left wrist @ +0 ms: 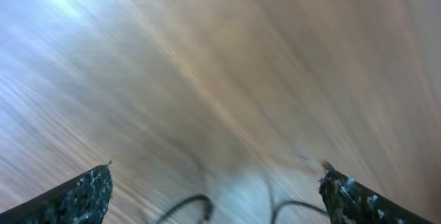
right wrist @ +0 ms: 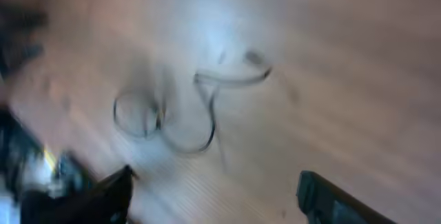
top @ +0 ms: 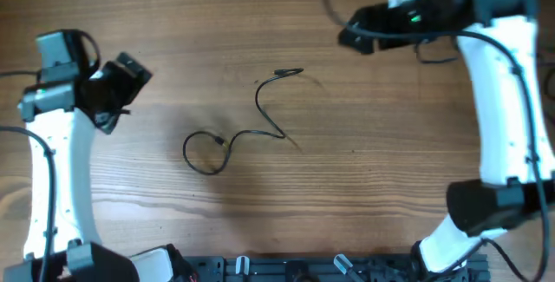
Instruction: Untangle cables
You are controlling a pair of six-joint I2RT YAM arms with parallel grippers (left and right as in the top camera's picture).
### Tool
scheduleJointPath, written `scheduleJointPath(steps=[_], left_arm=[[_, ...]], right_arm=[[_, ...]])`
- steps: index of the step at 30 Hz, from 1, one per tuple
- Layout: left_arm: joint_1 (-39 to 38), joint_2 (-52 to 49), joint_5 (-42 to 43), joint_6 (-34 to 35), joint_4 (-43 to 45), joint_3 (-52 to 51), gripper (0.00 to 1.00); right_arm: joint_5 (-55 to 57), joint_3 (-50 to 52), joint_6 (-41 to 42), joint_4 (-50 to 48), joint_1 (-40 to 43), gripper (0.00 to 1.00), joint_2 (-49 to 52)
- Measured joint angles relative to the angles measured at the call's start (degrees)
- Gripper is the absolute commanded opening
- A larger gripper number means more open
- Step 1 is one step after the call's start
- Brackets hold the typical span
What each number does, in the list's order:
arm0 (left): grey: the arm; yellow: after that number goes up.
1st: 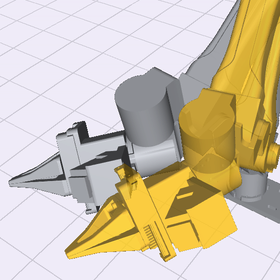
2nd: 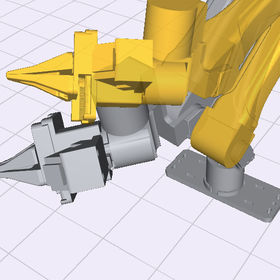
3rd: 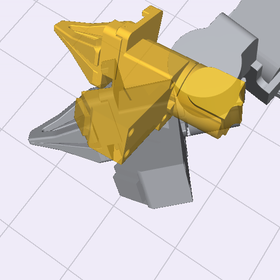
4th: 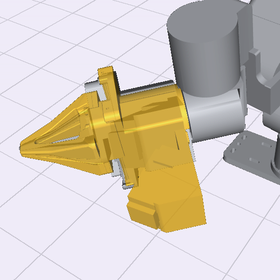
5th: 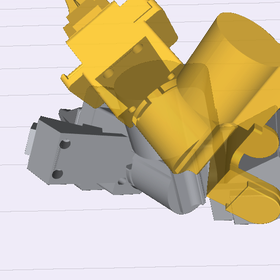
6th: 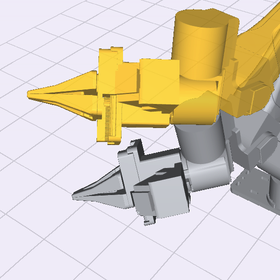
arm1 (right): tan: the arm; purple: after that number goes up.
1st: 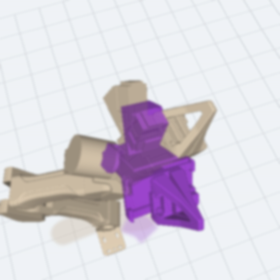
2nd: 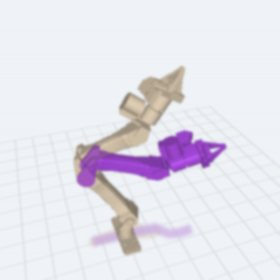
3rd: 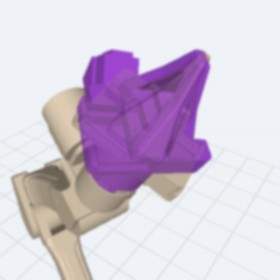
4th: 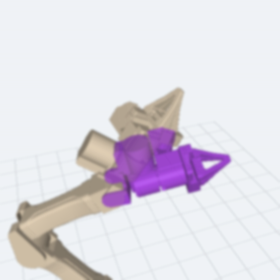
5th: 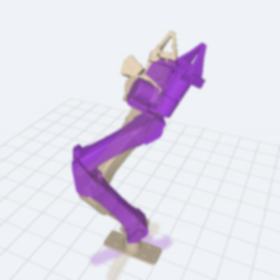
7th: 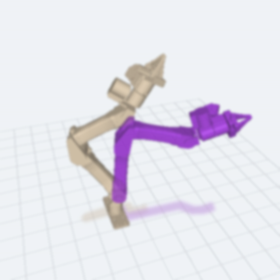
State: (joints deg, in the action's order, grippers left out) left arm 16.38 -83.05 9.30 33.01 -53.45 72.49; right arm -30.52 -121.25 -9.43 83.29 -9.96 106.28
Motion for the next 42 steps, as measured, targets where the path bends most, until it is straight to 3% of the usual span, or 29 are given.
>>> scheduleJointPath(steps=[4,7,10,14,17,19,20,21,22,25,31,37,42], left_arm=[[4.28,-2.45,-0.94,-0.20,-2.23,-0.02,0.99],[4.37,-2.69,-0.94,-0.26,-2.29,-0.02,1.00],[4.37,-2.78,-0.94,-0.42,-2.49,-0.02,1.00],[4.37,-2.80,-0.94,-1.44,-2.54,-0.02,1.00],[4.37,-2.80,-0.92,-3.34,-2.56,-0.02,1.00],[4.37,-2.80,-0.90,-4.15,-2.99,-0.02,1.00],[4.37,-2.80,-0.92,-4.33,-3.06,-0.02,1.00],[4.37,-2.80,-0.90,-4.48,-3.08,-0.02,1.00],[4.37,-2.80,-0.90,-4.48,-3.10,-0.02,1.00],[4.37,-2.80,-0.92,-4.48,-3.10,-0.02,1.00],[4.37,-2.93,-0.92,-4.50,-3.74,-0.02,1.00],[4.13,-2.99,-0.85,-4.50,-4.57,-0.02,1.00],[2.12,-3.02,0.20,-4.50,-4.87,-0.02,1.00]], right_arm=[[0.59,0.04,-11.02,6.47,-9.22,0.85,7.78],[0.83,0.04,-14.93,6.88,-15.82,0.86,13.16],[2.25,1.40,-15.98,2.58,-22.53,0.86,14.21],[3.15,13.44,-16.39,-6.01,-29.62,0.85,14.80],[3.96,19.02,-15.74,-13.27,-31.82,0.74,14.86],[8.28,23.56,-10.75,-22.91,-32.04,0.65,15.10],[10.32,24.59,-8.57,-25.29,-31.95,0.55,15.13],[11.58,24.92,-7.26,-26.51,-31.85,0.25,15.17],[12.28,24.92,-6.51,-27.21,-31.85,0.04,15.17],[14.58,24.92,-3.10,-28.09,-31.74,0.04,15.17],[17.20,13.97,3.45,-27.36,-23.54,0.04,11.15],[30.84,4.39,14.60,-47.47,-5.81,0.04,0.87],[39.45,4.61,18.62,-60.19,6.97,0.04,3.52]])
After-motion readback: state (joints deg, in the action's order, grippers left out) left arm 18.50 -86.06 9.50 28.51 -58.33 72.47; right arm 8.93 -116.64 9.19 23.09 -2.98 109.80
